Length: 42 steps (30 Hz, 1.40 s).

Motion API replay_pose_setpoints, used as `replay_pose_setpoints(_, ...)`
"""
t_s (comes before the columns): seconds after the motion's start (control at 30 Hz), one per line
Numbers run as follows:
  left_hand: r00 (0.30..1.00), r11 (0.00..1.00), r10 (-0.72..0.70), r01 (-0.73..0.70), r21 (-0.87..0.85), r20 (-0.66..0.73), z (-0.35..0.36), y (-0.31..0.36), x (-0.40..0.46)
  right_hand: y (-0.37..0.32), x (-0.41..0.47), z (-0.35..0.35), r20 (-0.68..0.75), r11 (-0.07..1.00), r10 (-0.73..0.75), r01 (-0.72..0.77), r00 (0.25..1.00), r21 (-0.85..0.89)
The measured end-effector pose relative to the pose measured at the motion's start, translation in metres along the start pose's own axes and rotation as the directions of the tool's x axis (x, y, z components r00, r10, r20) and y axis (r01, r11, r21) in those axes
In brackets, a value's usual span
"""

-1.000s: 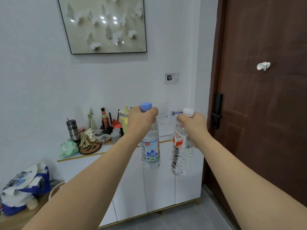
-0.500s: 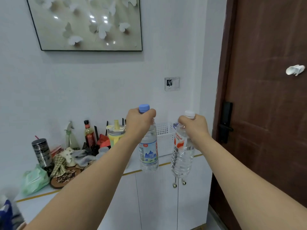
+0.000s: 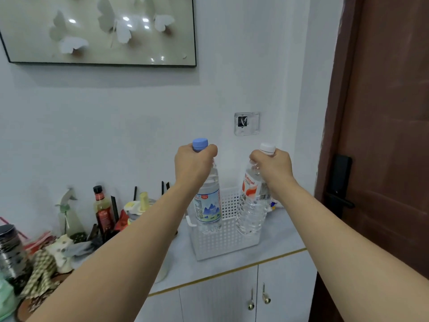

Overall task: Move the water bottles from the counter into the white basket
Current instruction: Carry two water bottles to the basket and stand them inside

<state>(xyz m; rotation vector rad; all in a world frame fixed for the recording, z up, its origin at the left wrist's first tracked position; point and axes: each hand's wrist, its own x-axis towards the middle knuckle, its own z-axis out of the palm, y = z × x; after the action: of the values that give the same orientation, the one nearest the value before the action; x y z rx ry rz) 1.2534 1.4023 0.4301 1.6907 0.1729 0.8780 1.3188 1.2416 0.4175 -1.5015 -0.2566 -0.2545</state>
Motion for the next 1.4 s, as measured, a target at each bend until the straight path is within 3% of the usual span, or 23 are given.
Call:
replay_pose_setpoints(0.23,0.997,0.999,0.016,-0.014,0.04,-0.073,0.055,-0.028,0.067,0.033,0.094,0.004,0.026,1.0,0.017,-0.017,1.0,-0.002)
replay_pose_setpoints(0.43,0.989,0.998,-0.059,0.061,0.008,-0.137,0.085,-0.064,0.112,0.071,0.156,0.022,0.075,1.0,0.011,-0.013,0.997,0.019)
replay_pose_setpoints(0.7,0.982,0.987,-0.162,0.161,-0.02,-0.098,0.126,-0.126,0.151,0.127,0.212,0.044,0.193,0.996,0.084,-0.086,0.978,0.004)
replay_pose_setpoints(0.87,0.945,0.948,-0.318,0.316,-0.037,-0.076,0.142,-0.184,0.167,0.178,0.231,0.056,0.294,0.98,0.178,-0.143,0.939,-0.136)
replay_pose_setpoints(1.03,0.884,0.889,-0.454,0.458,0.012,-0.11,0.156,-0.248,0.169,0.228,0.241,0.068,0.408,0.966,0.186,-0.089,0.894,-0.244)
replay_pose_setpoints(1.3,0.87,0.863,-0.456,0.483,0.146,-0.187,0.18,-0.299,0.147,0.291,0.244,0.065,0.466,0.884,0.213,0.035,0.859,-0.467)
replay_pose_setpoints(1.4,0.862,0.852,-0.469,0.498,0.159,-0.191,0.179,-0.315,0.141,0.299,0.25,0.063,0.467,0.894,0.248,-0.014,0.849,-0.449)
